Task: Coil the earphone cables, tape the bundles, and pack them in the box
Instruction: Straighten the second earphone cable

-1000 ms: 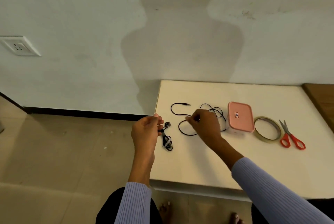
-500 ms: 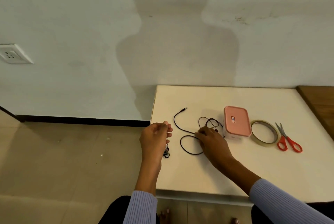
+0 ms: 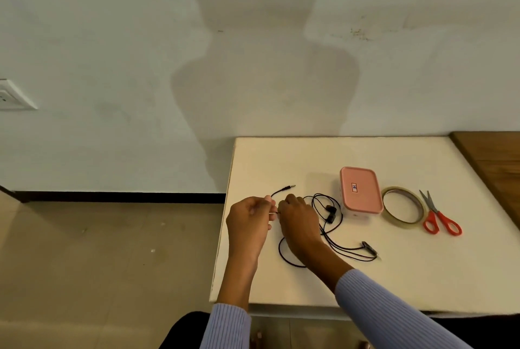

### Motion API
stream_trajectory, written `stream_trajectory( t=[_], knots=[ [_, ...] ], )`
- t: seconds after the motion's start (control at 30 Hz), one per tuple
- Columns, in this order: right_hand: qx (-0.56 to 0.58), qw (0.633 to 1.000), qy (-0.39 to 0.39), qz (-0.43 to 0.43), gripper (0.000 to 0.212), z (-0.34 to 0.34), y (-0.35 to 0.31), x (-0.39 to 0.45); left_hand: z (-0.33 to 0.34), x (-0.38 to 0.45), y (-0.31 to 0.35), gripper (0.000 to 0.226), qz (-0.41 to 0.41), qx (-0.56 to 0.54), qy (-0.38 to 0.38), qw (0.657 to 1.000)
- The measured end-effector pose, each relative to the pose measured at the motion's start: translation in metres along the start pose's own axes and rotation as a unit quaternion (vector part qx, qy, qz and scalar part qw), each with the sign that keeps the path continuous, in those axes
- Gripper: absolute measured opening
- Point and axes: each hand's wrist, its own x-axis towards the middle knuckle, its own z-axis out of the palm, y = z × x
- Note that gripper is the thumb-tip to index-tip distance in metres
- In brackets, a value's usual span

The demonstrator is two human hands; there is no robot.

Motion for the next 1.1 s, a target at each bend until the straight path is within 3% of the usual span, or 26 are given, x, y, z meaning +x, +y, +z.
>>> stream_trajectory(
  t=[0.1, 0.23, 0.33, 0.47, 0.53, 0.73, 0.8, 0.97, 1.1],
  knots=[
    [0.033, 0.999, -0.019, 0.001, 0.017, -0.005, 0.005, 0.001, 0.001, 0.001, -0.001, 0.02, 0.011, 0.018, -0.004, 1.0],
    [0.18, 0.983, -0.026, 0.014, 0.013, -0.039, 0.027, -0.015, 0.004, -0.001, -0.002, 0.019, 0.06, 0.091, -0.013, 0.994],
    [0.281, 0.96, -0.01, 0.022, 0.008, -0.073, 0.046, -0.041, 0.005, -0.009, 0.0, 0.035, 0.126, 0.162, -0.063, 0.977],
    [0.364, 0.931, 0.001, 0.024, 0.019, -0.108, 0.058, -0.073, 0.015, -0.02, 0.005, 0.044, 0.188, 0.198, -0.144, 0.951],
    [0.401, 0.916, 0.021, 0.025, 0.023, -0.119, 0.059, -0.083, 0.019, -0.023, 0.009, 0.035, 0.199, 0.19, -0.152, 0.949],
    [0.561, 0.824, 0.037, 0.07, 0.021, -0.128, 0.069, -0.091, 0.025, -0.028, 0.011, 0.002, 0.212, 0.197, -0.16, 0.944],
    [0.58, 0.807, 0.052, 0.1, 0.025, -0.126, 0.074, -0.09, 0.026, -0.029, 0.011, 0.002, 0.208, 0.184, -0.154, 0.948],
    [0.539, 0.827, 0.095, 0.132, 0.04, -0.122, 0.088, -0.086, 0.019, -0.032, 0.02, 0.005, 0.142, 0.03, -0.178, 0.973],
    [0.5, 0.857, 0.07, 0.103, 0.036, -0.119, 0.089, -0.083, 0.021, -0.035, 0.023, 0.008, 0.13, -0.01, -0.13, 0.983]
  ],
)
